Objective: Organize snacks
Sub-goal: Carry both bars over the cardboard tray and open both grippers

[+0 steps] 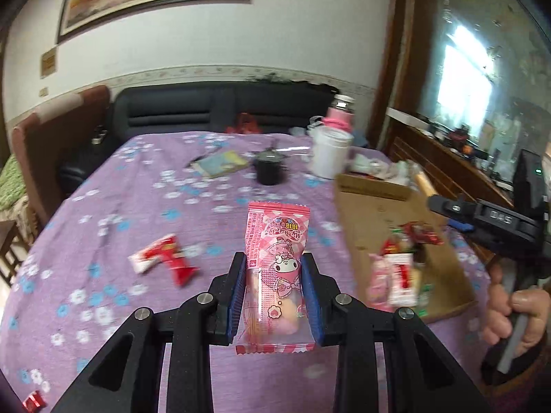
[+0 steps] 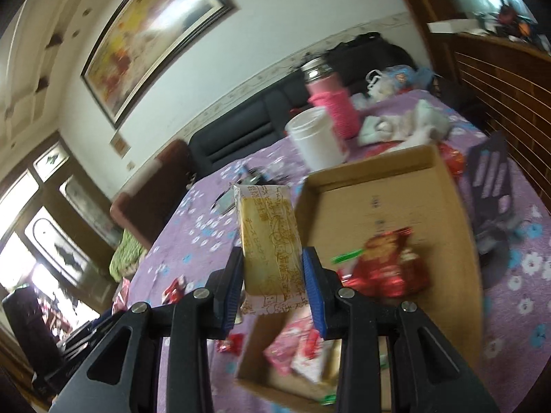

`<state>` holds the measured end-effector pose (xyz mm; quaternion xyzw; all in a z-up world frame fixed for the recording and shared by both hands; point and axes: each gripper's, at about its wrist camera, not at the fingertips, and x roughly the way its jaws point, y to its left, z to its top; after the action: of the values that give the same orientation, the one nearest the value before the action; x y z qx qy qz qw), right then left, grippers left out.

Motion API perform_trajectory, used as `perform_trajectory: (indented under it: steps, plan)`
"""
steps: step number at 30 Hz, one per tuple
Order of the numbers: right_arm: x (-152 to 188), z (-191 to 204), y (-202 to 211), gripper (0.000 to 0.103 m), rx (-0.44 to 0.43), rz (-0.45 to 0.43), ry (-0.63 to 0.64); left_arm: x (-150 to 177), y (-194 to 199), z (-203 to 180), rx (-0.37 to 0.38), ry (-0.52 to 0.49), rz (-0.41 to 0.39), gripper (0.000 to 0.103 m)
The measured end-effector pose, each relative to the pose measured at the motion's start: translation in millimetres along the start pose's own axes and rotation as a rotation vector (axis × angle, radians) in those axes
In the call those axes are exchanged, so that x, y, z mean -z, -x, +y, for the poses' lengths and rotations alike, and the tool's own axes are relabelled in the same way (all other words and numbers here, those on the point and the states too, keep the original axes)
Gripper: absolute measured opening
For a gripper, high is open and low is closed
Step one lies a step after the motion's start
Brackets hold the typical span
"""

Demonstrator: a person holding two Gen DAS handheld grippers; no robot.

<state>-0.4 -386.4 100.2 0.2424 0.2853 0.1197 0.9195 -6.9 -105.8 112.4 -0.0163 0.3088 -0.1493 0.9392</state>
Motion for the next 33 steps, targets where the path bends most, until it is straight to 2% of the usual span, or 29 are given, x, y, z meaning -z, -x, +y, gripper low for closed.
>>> perform_trajectory:
  steps: [6, 11, 13, 16, 20, 25, 29, 33]
  plan:
    - [-11, -39, 16, 0.033, 0.038, -0.036, -0.109, -11, -27, -61, 0.135, -0.030, 0.046, 0.032]
    - [-9, -50, 5, 0.033, 0.164, 0.003, -0.105, -6, -63, -108, 0.225, -0.064, 0.121, 0.032]
    - [-6, -54, -3, 0.033, 0.184, 0.024, -0.109, -4, -85, -125, 0.252, -0.064, 0.175, 0.032]
    - [-6, -58, -8, 0.033, 0.201, 0.043, -0.115, 0, -106, -141, 0.259, -0.070, 0.219, 0.032]
    - [-5, -65, -18, 0.033, 0.232, 0.059, -0.124, 6, -121, -156, 0.247, -0.089, 0.230, 0.032]
    - [-2, -63, -26, 0.033, 0.274, 0.077, -0.093, 15, -119, -164, 0.204, -0.160, 0.189, 0.032]
    - [-2, -60, -24, 0.036, 0.299, 0.060, -0.082, 16, -115, -166, 0.210, -0.182, 0.182, 0.032]
    - [-4, -53, -12, 0.040, 0.316, 0.013, -0.057, 14, -104, -167, 0.219, -0.196, 0.155, 0.041]
